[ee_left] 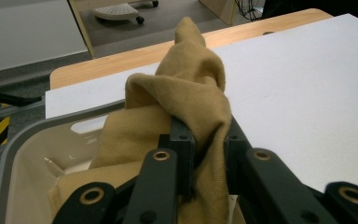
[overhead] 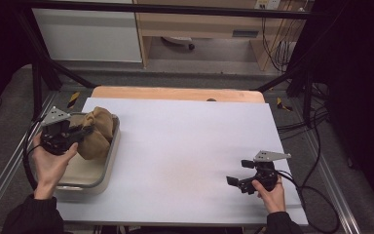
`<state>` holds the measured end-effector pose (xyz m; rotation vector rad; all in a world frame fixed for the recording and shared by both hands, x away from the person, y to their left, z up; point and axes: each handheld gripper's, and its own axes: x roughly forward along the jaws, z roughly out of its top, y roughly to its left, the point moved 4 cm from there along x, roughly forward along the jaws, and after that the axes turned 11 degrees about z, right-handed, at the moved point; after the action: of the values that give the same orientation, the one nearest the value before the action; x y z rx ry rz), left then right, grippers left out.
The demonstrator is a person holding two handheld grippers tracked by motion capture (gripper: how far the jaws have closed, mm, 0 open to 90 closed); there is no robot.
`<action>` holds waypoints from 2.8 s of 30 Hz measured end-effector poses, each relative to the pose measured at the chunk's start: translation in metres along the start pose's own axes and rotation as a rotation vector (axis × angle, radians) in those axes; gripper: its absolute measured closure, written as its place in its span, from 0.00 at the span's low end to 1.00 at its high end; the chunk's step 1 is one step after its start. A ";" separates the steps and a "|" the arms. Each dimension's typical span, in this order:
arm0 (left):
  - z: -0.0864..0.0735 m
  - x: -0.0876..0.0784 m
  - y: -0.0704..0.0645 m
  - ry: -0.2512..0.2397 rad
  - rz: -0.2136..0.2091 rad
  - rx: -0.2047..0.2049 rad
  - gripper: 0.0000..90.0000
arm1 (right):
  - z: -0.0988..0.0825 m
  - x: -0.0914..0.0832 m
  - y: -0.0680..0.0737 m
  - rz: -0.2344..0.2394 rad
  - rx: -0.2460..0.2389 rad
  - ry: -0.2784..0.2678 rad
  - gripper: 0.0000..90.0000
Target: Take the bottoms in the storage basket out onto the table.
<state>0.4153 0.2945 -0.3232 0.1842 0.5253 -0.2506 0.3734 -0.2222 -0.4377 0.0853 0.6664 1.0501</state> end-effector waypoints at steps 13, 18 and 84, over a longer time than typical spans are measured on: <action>0.004 -0.003 -0.012 -0.019 -0.015 0.004 0.88 | 0.000 0.000 0.000 -0.001 -0.001 -0.001 0.01; 0.006 -0.005 -0.015 -0.026 -0.021 0.012 0.88 | 0.000 0.000 0.000 -0.002 -0.001 0.000 0.01; 0.018 -0.008 -0.067 -0.065 -0.069 0.068 0.89 | 0.000 0.000 -0.001 -0.006 -0.006 -0.001 0.01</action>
<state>0.3980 0.2281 -0.3110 0.2233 0.4594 -0.3409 0.3740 -0.2227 -0.4375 0.0787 0.6625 1.0465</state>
